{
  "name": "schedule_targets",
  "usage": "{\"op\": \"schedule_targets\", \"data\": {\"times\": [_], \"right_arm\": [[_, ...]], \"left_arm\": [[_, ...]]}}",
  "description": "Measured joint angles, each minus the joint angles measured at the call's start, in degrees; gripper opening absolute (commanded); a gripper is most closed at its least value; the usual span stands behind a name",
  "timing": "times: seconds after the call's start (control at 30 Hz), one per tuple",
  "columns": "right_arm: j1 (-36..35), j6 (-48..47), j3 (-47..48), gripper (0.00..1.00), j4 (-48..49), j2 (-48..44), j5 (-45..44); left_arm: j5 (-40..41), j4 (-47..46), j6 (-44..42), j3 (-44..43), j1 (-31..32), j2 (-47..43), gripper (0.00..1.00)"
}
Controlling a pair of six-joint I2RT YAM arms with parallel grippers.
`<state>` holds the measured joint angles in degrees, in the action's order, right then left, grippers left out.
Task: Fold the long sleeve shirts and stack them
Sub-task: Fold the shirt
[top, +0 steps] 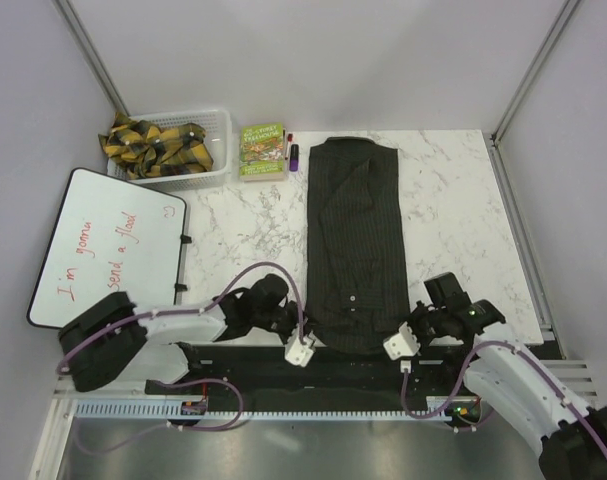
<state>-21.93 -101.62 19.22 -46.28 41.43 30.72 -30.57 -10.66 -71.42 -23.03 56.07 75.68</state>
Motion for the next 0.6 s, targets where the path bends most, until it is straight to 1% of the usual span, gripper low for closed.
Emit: {"op": "schedule_targets", "data": {"times": [0.1,0.17,0.23,0.4,0.6], "right_arm": [[-0.1,1.1,0.6,0.0,-7.5,-8.4,0.3],[-0.1,1.8,1.4,0.0,-10.0,-11.6,0.5],[-0.1,2.9,2.2,0.0,-11.8,-13.4,0.5],[-0.3,7.4,3.8,0.0,-12.5,-11.2,0.8],[-0.3,12.1,6.9,0.0,-9.4,-7.2,0.2]], "left_arm": [[-0.2,4.2,0.9,1.9,3.6,-9.3,0.02],[-0.6,7.2,2.1,2.7,5.4,-14.5,0.02],[-0.5,9.2,3.2,3.2,6.1,-17.3,0.02],[0.7,11.8,5.4,3.3,6.2,-18.1,0.02],[2.0,11.9,6.6,3.1,5.2,-17.9,0.02]]}}
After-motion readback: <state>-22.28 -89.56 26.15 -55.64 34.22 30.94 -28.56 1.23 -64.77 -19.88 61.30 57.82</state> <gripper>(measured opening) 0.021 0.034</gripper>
